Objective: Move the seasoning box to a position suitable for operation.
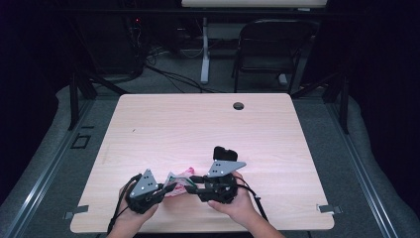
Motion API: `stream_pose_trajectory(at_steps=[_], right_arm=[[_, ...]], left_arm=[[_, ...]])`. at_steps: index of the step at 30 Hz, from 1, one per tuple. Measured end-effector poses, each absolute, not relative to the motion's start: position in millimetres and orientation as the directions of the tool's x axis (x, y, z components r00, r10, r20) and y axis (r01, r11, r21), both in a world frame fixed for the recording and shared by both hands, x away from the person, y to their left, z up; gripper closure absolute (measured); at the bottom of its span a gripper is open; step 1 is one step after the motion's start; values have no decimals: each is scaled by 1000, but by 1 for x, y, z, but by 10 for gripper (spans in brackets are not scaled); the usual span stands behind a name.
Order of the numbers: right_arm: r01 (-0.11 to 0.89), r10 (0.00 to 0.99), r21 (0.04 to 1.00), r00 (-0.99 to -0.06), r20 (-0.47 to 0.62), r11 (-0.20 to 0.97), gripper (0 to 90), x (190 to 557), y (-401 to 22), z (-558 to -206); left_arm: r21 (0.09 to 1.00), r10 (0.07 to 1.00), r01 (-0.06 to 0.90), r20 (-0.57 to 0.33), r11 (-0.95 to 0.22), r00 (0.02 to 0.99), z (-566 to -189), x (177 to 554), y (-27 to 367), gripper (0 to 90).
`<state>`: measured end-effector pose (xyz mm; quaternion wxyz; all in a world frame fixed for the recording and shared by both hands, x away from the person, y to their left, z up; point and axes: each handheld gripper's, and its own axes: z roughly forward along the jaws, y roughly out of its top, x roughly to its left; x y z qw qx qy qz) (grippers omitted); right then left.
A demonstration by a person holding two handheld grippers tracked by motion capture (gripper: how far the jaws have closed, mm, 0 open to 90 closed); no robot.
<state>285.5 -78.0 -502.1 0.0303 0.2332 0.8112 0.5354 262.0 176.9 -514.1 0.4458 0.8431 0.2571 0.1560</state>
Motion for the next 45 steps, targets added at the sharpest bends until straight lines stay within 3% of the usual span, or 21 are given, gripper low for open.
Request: stream_pose_trajectory(at_steps=[10,16,25,45], right_arm=[[350,418,870,-888,190,349,765,288,-75,-505],[335,416,865,-894,167,374,881,289,-76,-504],[346,412,862,-893,181,371,900,292,-76,-504],[369,417,872,-882,219,322,900,300,-73,-503]], left_arm=[[831,571,296,30,-470,821,-515,262,176,900],[830,565,291,35,-476,824,-515,262,175,900],[831,570,278,56,-481,820,-516,261,175,889],[837,600,284,65,-468,798,-524,265,182,605]])
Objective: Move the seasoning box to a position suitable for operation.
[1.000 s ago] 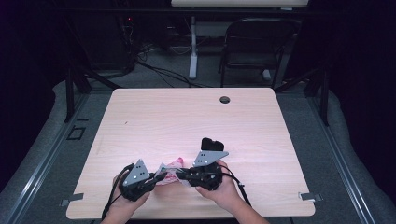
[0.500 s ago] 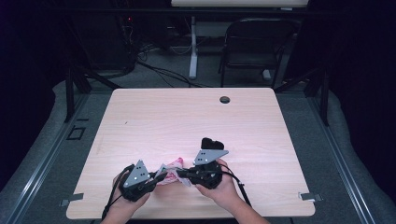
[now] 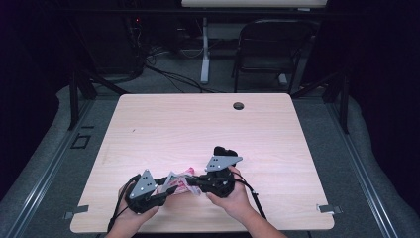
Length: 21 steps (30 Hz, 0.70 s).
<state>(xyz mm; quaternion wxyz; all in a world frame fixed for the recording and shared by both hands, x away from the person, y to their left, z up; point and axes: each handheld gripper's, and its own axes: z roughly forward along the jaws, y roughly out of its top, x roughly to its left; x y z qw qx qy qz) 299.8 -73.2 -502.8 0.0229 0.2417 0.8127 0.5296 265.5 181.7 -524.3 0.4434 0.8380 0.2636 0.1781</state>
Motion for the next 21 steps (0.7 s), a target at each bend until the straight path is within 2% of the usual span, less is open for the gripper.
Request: stream_pose_trajectory(at_steps=[7,16,21], right_arm=[[360,418,883,-882,217,301,900,303,-71,-502],[363,415,888,-880,228,281,900,308,-72,-502],[365,404,888,-884,236,281,900,310,-73,-503]], left_arm=[[830,610,296,66,-472,790,-528,268,182,579],[819,610,320,45,-476,791,-542,276,181,455],[805,620,347,33,-481,784,-550,281,181,445]])
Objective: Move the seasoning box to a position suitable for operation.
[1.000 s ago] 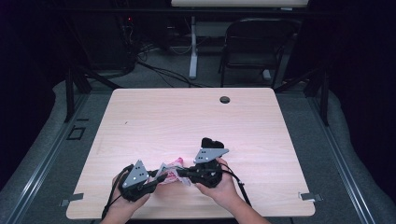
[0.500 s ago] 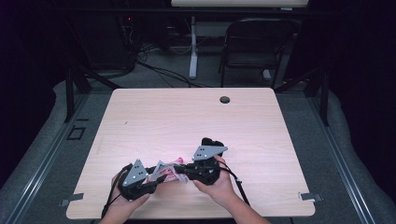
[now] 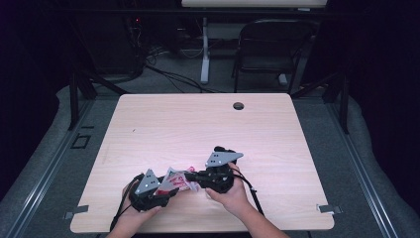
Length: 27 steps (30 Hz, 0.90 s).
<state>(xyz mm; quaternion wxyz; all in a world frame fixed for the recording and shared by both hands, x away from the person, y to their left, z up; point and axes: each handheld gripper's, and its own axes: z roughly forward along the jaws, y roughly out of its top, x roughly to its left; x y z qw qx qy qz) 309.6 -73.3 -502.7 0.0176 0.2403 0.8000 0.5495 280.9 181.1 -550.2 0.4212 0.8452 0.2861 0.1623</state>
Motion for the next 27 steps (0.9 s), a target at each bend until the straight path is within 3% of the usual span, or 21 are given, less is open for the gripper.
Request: stream_pose_trajectory(at_steps=[13,27], right_arm=[[385,392,883,-881,265,267,900,310,-81,-506],[399,393,878,-876,279,265,900,307,-87,-509]], left_arm=[[774,607,389,-9,-499,795,-563,288,177,413],[764,618,392,11,-512,786,-569,290,174,341]])
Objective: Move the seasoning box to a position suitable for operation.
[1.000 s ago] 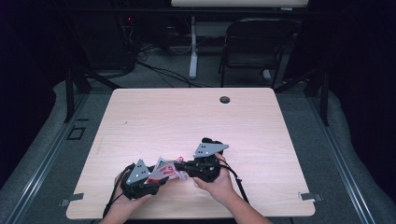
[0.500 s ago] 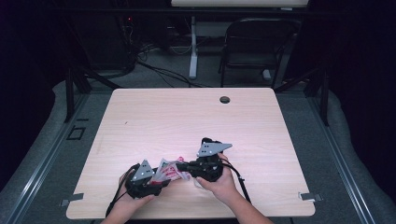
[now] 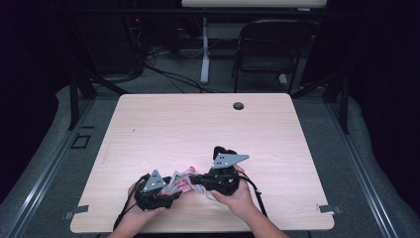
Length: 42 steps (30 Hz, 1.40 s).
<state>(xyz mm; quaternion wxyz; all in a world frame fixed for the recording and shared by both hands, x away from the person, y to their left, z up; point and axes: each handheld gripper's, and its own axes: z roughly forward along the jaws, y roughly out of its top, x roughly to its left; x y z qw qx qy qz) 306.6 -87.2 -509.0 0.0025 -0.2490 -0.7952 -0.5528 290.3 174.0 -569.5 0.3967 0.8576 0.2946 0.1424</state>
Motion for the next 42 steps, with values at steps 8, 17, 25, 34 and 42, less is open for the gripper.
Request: stream_pose_trajectory(at_steps=[8,17,25,34,42], right_arm=[[397,392,879,-877,277,266,900,305,-90,-511],[391,392,879,-879,270,272,900,303,-93,-512],[391,389,881,-880,272,268,900,302,-93,-513],[380,384,883,-885,261,275,900,301,-94,-514],[371,402,891,-881,249,262,900,301,-91,-513]], left_arm=[[761,628,405,4,-507,778,-573,292,172,296],[718,631,420,36,-556,775,-580,292,167,271],[709,635,421,47,-565,771,-585,294,163,281],[710,642,452,1,-540,767,-586,297,165,284],[702,657,476,-15,-530,754,-586,297,164,285]])
